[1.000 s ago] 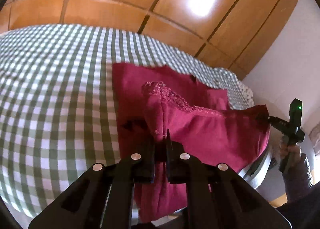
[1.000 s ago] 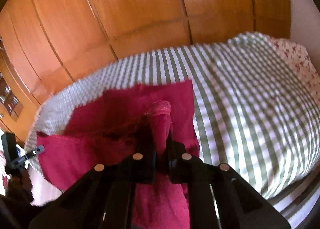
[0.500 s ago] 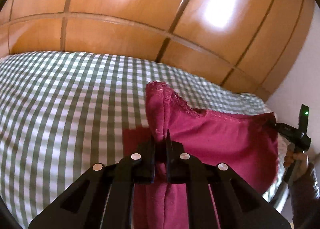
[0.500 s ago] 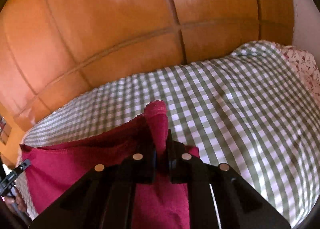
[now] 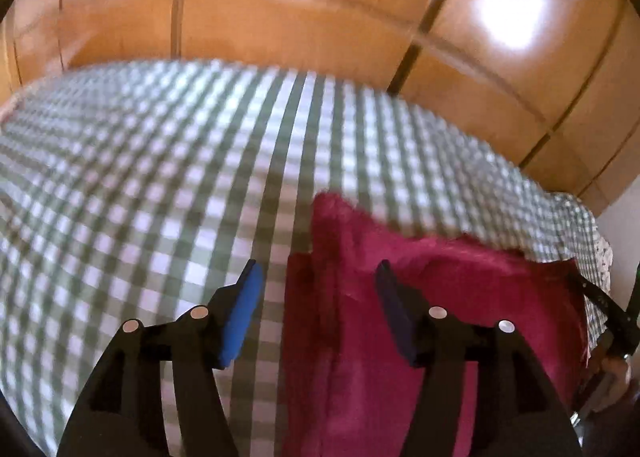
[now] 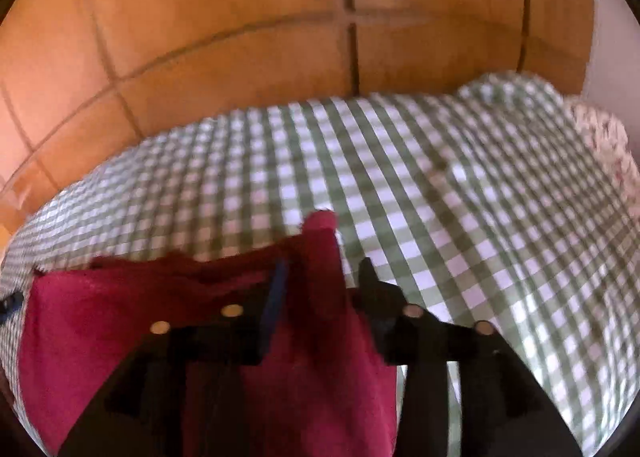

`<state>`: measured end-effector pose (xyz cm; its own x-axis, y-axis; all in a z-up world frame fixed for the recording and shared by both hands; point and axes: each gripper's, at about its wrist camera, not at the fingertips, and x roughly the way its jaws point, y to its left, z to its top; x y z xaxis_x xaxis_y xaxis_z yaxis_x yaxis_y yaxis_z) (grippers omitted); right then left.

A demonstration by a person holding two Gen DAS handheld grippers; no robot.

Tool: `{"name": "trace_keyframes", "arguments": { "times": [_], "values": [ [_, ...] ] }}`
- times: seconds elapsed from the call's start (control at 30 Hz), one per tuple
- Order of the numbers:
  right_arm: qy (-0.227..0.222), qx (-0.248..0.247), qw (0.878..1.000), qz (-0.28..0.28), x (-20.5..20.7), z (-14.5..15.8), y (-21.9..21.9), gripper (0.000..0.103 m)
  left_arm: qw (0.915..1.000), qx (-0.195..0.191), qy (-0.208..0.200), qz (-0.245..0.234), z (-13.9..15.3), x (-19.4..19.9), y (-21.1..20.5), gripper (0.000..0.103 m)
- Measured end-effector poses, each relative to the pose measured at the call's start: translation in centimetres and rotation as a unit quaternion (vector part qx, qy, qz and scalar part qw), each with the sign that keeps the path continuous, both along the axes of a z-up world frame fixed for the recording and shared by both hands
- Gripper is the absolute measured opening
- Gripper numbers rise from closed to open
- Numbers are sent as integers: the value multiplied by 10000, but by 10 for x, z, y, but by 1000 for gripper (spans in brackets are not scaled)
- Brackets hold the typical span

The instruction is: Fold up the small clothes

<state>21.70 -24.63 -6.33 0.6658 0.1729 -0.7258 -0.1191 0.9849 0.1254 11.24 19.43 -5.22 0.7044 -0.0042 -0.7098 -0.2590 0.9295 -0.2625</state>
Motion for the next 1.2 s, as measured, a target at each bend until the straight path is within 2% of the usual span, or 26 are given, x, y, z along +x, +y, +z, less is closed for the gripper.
{"name": "trace_keyframes", "arguments": {
  "times": [0.1, 0.17, 0.2, 0.27, 0.3, 0.33, 0.43, 0.47, 0.5, 0.53, 0.57, 0.73, 0.83, 0.93, 1.07, 1.1, 1.2],
  "values": [
    [-253, 17, 9992, 323, -35, 18, 11, 51, 9988, 171, -397, -218, 18, -21, -17, 58],
    [-241, 154, 9971, 707, -59, 22, 26, 57, 9973, 90, -602, -403, 23, -35, -31, 58],
    [-206, 201, 9963, 806, -66, 22, 31, 65, 9962, 112, -614, -613, 21, -38, -42, 58],
    [-124, 135, 9957, 912, -81, 15, 42, 74, 9945, 373, -542, -811, 13, -38, -59, 58],
    [-126, 5, 9959, 900, -84, 11, 45, 78, 9945, 448, -406, -849, 4, -35, -62, 58],
    [-81, -140, 9965, 818, -84, 4, 44, 80, 9958, 366, -210, -808, -6, -30, -60, 58],
    [394, -52, 9984, 405, -61, -29, 26, 80, 9984, -67, 254, -508, -35, -11, -40, 58],
    [515, 87, 9984, 237, -52, -43, 15, 80, 9983, -114, 280, -503, -42, -8, -34, 57],
    [504, 472, 9974, 190, -47, -50, 3, 81, 9983, -128, 217, -524, -46, -9, -33, 56],
    [306, 784, 9964, 103, -47, -52, -7, 81, 9983, -88, 169, -558, -46, -8, -33, 56],
    [309, 834, 9960, 71, -47, -52, -10, 81, 9980, 21, 190, -606, -44, -9, -36, 56],
    [355, 244, 9990, 142, -56, -42, 5, 83, 9983, 89, 166, -559, -29, -25, -40, 56],
    [341, 72, 9994, 74, -72, -29, 13, 86, 9984, 362, 57, -429, -17, -51, -41, 59],
    [80, 156, 9995, 254, -91, -12, 24, 86, 9987, 398, 49, -312, -17, -76, -36, 59],
    [-39, 403, 9971, 652, -120, 0, 51, 87, 9996, 171, 153, -162, -24, -110, -24, 62],
    [-56, 434, 9959, 792, -128, 1, 61, 87, 9995, 209, 169, -147, -27, -116, -24, 66],
    [23, 494, 9908, 1259, -151, -6, 98, 87, 9985, 438, 290, -136, -38, -128, -25, 67]
  ]
}}
